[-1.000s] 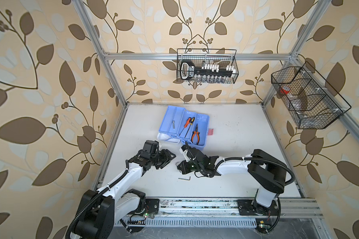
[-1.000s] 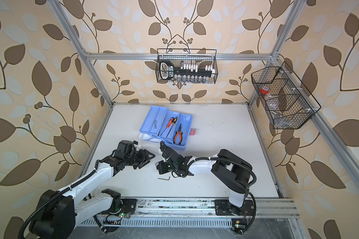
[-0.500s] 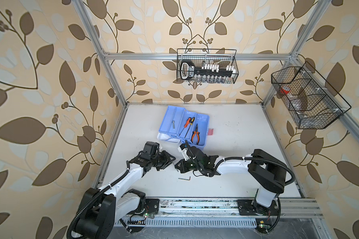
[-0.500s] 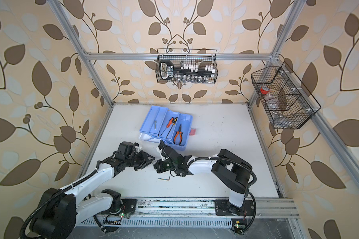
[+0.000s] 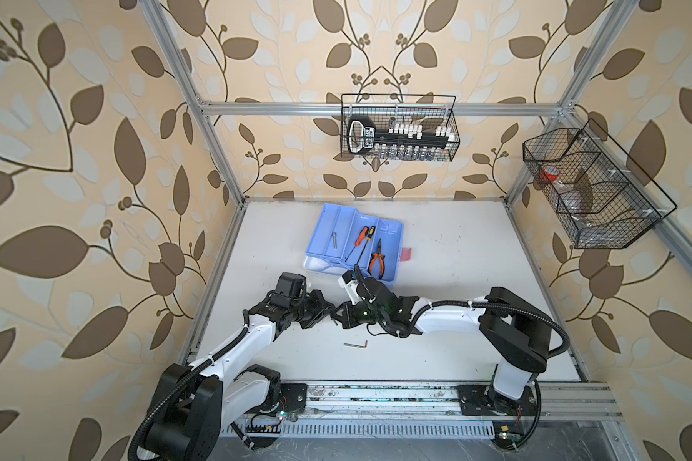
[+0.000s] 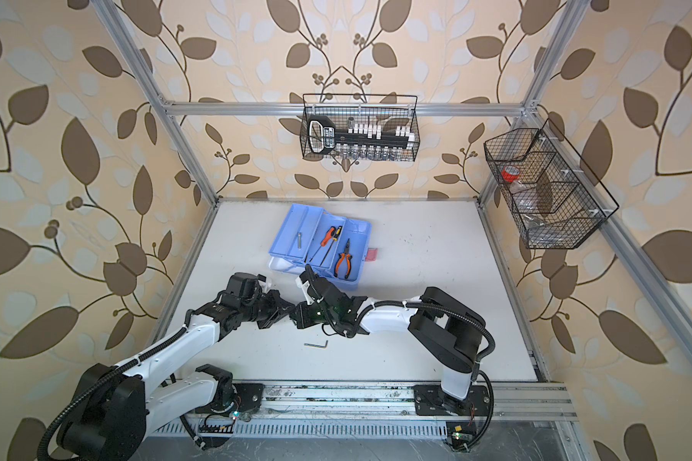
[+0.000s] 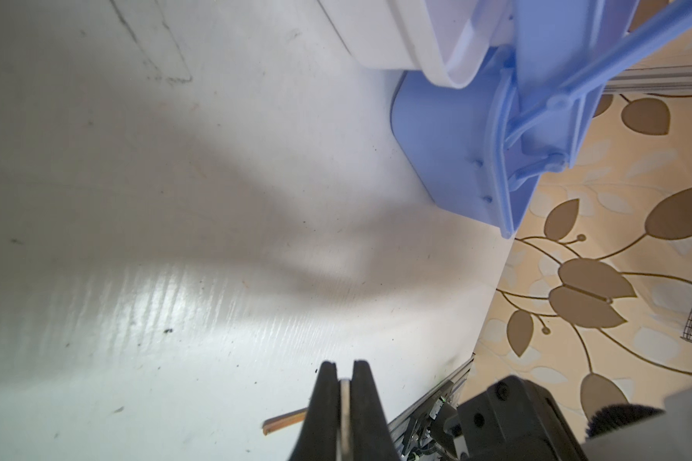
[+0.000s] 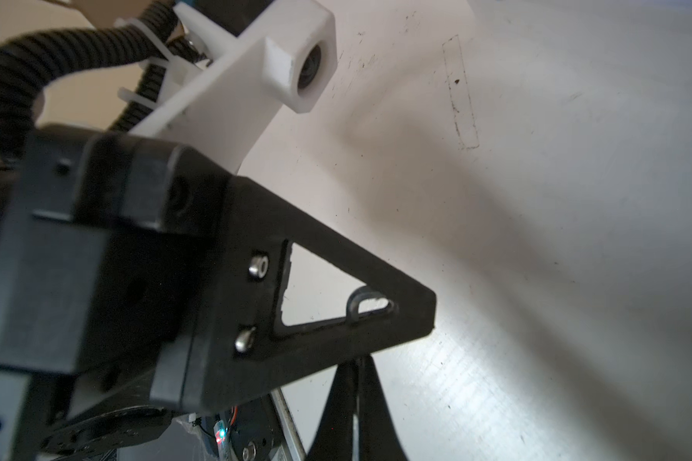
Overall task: Pack the tool kit
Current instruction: 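Grasp the silver hex key with left gripper from the right gripper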
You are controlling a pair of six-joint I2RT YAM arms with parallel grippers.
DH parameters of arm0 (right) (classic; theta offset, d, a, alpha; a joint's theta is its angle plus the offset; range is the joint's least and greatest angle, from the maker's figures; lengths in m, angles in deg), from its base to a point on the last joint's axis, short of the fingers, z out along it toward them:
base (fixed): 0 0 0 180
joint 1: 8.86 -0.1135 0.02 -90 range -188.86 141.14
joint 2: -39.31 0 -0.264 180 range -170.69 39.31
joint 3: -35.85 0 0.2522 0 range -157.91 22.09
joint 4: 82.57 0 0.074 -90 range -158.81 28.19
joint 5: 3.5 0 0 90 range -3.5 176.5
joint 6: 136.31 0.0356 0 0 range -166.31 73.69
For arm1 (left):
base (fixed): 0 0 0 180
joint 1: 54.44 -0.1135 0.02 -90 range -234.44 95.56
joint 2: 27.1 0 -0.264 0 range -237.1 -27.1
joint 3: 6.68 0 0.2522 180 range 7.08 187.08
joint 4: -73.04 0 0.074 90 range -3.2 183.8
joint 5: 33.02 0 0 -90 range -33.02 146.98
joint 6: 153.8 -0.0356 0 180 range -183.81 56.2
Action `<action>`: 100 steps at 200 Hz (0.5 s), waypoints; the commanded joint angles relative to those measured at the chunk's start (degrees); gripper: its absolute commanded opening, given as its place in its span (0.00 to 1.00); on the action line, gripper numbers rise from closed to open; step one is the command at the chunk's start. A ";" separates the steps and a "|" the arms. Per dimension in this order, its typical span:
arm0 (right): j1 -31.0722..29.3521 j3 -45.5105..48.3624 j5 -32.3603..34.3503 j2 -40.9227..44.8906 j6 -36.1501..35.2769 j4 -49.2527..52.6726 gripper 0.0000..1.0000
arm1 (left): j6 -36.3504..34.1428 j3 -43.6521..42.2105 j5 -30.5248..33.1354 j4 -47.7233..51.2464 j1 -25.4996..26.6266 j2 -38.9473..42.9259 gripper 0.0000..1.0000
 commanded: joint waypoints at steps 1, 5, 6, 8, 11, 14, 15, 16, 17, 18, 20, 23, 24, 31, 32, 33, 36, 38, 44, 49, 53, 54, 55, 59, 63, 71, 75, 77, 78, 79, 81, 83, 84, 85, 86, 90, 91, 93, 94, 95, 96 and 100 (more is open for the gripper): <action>-0.63 -1.09 -0.50 -1.73 0.76 -1.45 0.00 | -1.37 4.79 -1.18 1.77 0.14 2.03 0.00; -0.57 -0.96 -0.61 -1.74 0.88 -1.68 0.00 | -1.53 5.16 -1.07 2.22 0.14 2.20 0.00; -0.55 -0.91 -0.66 -1.74 0.94 -1.78 0.00 | -1.58 5.21 -1.06 2.33 0.14 2.23 0.00; -0.54 -0.73 -0.64 -1.70 0.96 -1.90 0.00 | -1.62 5.50 -1.01 2.52 0.14 2.32 0.00; -0.54 -0.64 -0.64 -1.61 1.07 -2.09 0.00 | -1.85 5.65 -0.84 2.88 0.14 2.49 0.00; -0.43 -0.42 -0.76 -1.49 1.14 -2.27 0.00 | -2.00 5.97 -0.60 3.41 0.14 2.66 0.00; -0.40 -0.33 -0.74 -1.44 1.16 -2.39 0.00 | -1.99 6.01 -0.52 3.54 0.14 2.72 0.00; -0.38 -0.28 -0.81 -1.37 1.16 -2.49 0.00 | -2.03 6.08 -0.39 3.69 0.14 2.80 0.00; -0.33 -0.26 -0.85 -1.34 1.21 -2.54 0.01 | -2.14 6.20 -0.32 3.90 0.14 2.84 0.00; -0.30 -0.16 -0.92 -1.28 1.23 -2.61 0.02 | -2.19 6.31 -0.24 4.05 0.14 2.85 0.00; -0.22 -0.04 -0.99 -1.23 1.25 -2.70 0.03 | -2.34 6.41 -0.03 4.32 0.14 2.93 0.00; -0.20 0.02 -1.09 -0.93 1.32 -2.90 0.06 | -2.53 6.72 0.31 4.94 0.14 3.10 0.00; -0.11 0.11 -1.17 -0.81 1.33 -3.01 0.07 | -2.61 6.83 0.47 5.14 0.09 3.16 0.00; 0.29 0.69 -1.39 -0.12 1.47 -3.36 0.14 | -3.44 7.89 1.52 6.85 0.05 3.39 0.00; 0.31 0.80 -1.41 -0.01 1.50 -3.45 0.16 | -3.50 8.03 1.73 7.06 0.05 3.39 0.00; 0.37 0.85 -1.50 0.13 1.51 -3.50 0.17 | -3.66 8.28 1.92 7.30 0.05 3.44 0.00; 0.53 1.05 -1.65 0.57 1.52 -3.69 0.21 | -3.97 8.78 2.41 8.16 0.05 3.48 0.00; 0.76 1.29 -1.67 0.86 1.45 -3.79 0.24 | -4.30 9.09 2.74 8.70 0.05 3.49 0.00; 1.14 1.79 -1.76 2.03 1.29 -3.92 0.32 | -5.04 10.28 3.96 10.47 0.05 3.49 0.00; 1.59 2.32 -1.69 3.11 1.15 -3.77 0.35 | -5.67 11.29 5.14 11.95 0.05 3.49 0.00; 2.03 2.78 -1.38 4.17 0.96 -3.54 0.38 | -6.15 12.13 6.04 13.03 0.05 3.44 0.00; 2.11 2.90 -1.35 4.47 0.89 -3.50 0.38 | -6.26 12.35 6.19 13.36 0.05 3.42 0.00; 2.19 3.00 -1.30 4.75 0.85 -3.48 0.38 | -6.32 12.50 6.39 13.62 0.05 3.41 0.00; 2.67 3.52 -1.00 5.84 0.56 -3.22 0.40 | -6.72 13.28 7.31 14.54 0.05 3.40 0.00; 3.05 4.01 -0.72 7.08 0.33 -2.96 0.40 | -7.05 14.15 8.22 15.40 -0.03 3.25 0.00; 3.77 4.79 -0.14 9.33 -0.24 -2.23 0.41 | -7.53 15.86 10.10 17.05 -0.08 3.06 0.00; 4.26 5.23 0.31 10.59 -0.59 -1.69 0.42 | -7.60 16.70 10.98 17.62 -0.12 2.91 0.00; 4.44 5.41 0.55 11.32 -0.72 -1.51 0.42 | -7.60 17.07 11.41 17.82 -0.13 2.84 0.00; 4.54 5.62 0.71 11.64 -0.83 -1.34 0.42 | -7.69 17.23 11.60 17.95 -0.08 2.81 0.00; 4.64 5.72 0.88 11.98 -0.97 -1.13 0.42 | -7.69 17.40 11.78 18.06 -0.10 2.80 0.00; 4.89 5.93 1.11 12.63 -1.21 -0.93 0.42 | -7.63 17.82 12.22 18.12 -0.19 2.74 0.00; 5.10 6.16 1.34 13.32 -1.38 -0.55 0.42 | -7.61 18.12 12.58 18.27 -0.16 2.64 0.00; 5.23 6.21 1.46 13.66 -1.47 -0.38 0.42 | -7.61 18.37 12.80 18.31 -0.19 2.58 0.00; 5.33 6.37 1.60 14.00 -1.56 -0.30 0.42 | -7.56 18.55 12.99 18.33 -0.20 2.51 0.00; 5.43 6.49 1.76 14.30 -1.64 -0.04 0.42 | -7.54 18.72 13.18 18.38 -0.21 2.47 0.00; 5.87 7.04 2.28 15.78 -2.00 0.67 0.42 | -7.48 19.50 14.00 18.67 -0.30 2.24 0.00; 5.96 7.14 2.37 16.11 -2.09 0.84 0.42 | -7.45 19.68 14.21 18.73 -0.30 2.16 0.00; 6.18 7.38 2.89 16.76 -2.30 1.21 0.42 | -7.44 20.14 14.66 18.84 -0.34 2.01 0.00; 6.29 7.48 3.06 17.09 -2.46 1.38 0.42 | -7.48 20.35 14.85 18.90 -0.32 1.92 0.00; 6.39 7.62 3.28 17.47 -2.58 1.51 0.42 | -7.41 20.55 15.03 18.98 -0.36 1.82 0.00; 6.49 7.74 3.44 17.80 -2.68 1.66 0.42 | -7.38 20.86 15.30 19.02 -0.37 1.73 0.00; 6.84 8.26 4.13 19.09 -3.05 2.26 0.42 | -7.40 21.69 16.30 19.22 -0.37 1.38 0.00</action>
